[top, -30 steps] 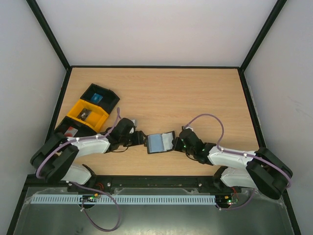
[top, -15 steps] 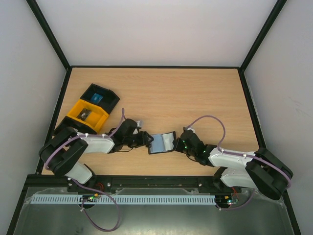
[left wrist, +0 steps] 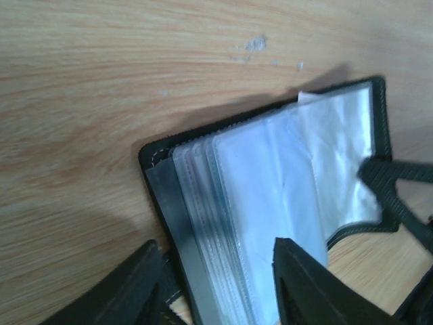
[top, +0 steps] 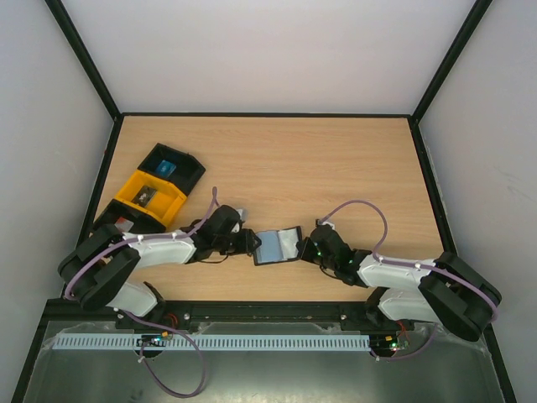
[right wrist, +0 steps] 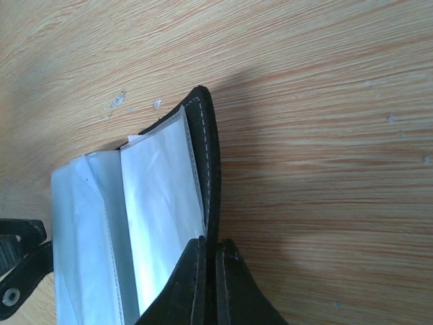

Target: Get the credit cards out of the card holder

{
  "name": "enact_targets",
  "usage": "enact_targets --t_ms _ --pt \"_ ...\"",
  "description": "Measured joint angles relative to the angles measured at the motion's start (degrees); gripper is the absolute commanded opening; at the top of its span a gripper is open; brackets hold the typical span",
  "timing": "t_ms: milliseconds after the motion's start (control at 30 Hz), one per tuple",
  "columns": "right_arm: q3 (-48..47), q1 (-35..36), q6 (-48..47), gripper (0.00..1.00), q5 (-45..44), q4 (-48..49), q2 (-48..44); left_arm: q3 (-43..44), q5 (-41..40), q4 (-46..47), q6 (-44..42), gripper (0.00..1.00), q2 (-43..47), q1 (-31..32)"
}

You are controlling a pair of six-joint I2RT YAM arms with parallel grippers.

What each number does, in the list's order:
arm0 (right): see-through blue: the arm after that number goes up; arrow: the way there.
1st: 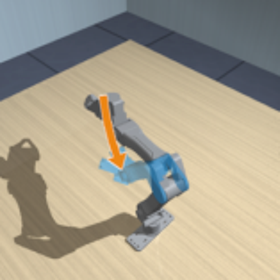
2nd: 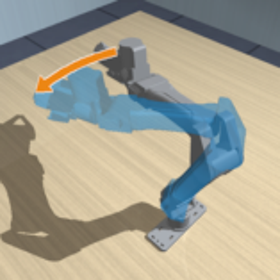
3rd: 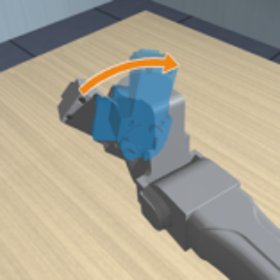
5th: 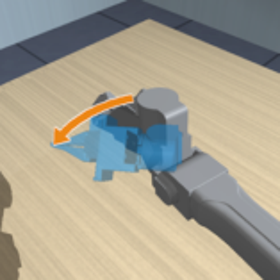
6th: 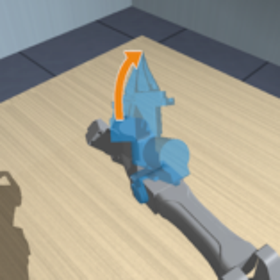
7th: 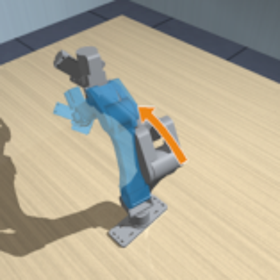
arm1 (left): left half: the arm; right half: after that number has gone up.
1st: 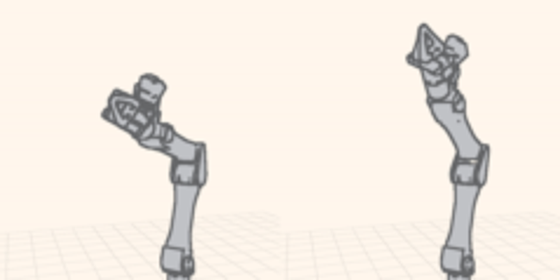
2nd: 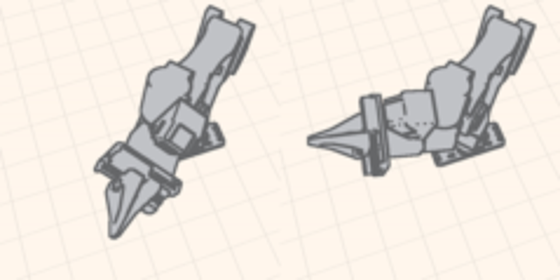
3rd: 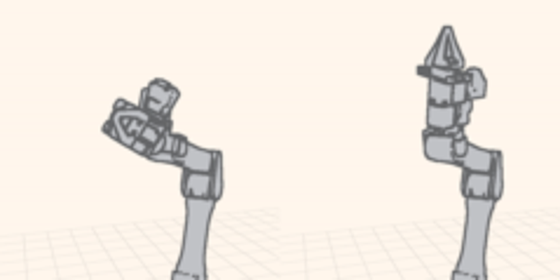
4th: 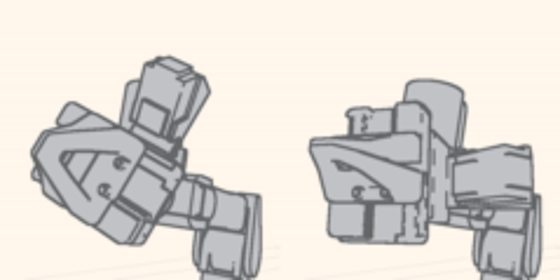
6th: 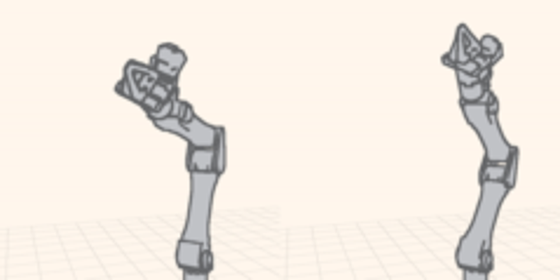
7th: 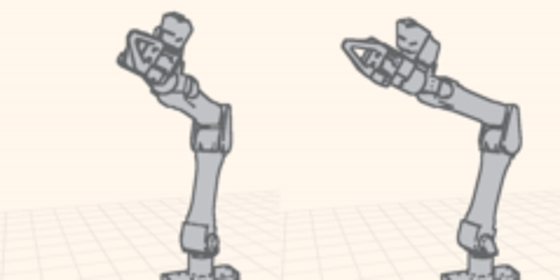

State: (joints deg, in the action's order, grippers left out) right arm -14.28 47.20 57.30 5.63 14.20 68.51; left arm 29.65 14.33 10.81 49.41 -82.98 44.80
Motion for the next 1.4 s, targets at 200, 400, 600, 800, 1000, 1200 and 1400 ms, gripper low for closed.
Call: enact_targets --t_ms 200,400,600,800,1000,1200,1400 --pt "0.0 0.0 0.0 0.02 0.1 0.1 0.0 1.9 -2.2 -4.1 -1.8 0.51 -0.1 1.7" --pt "0.0 0.0 0.0 0.02 0.1 0.1 -0.3 2.8 -6.4 -8.8 -2.5 0.51 0.0 3.4" --pt "0.0 0.0 0.0 0.02 0.0 0.0 -1.2 2.8 -9.3 -12.2 -2.5 0.48 1.1 6.0" --pt "0.0 0.0 0.0 0.02 0.0 -0.2 -1.3 2.9 -11.4 -13.3 -2.4 0.36 1.2 6.4" --pt "0.0 0.0 -0.1 0.13 0.0 -0.2 -1.3 3.1 -12.5 -12.7 -2.8 0.14 0.3 6.4" --pt "-1.0 0.0 -0.9 0.29 0.0 -3.5 -2.1 3.1 -12.8 -12.3 -3.7 0.03 2.8 6.4" --pt "-6.7 0.0 -3.5 0.41 -0.7 -11.5 -6.5 1.7 -10.6 -8.5 -4.3 0.03 9.7 6.5"
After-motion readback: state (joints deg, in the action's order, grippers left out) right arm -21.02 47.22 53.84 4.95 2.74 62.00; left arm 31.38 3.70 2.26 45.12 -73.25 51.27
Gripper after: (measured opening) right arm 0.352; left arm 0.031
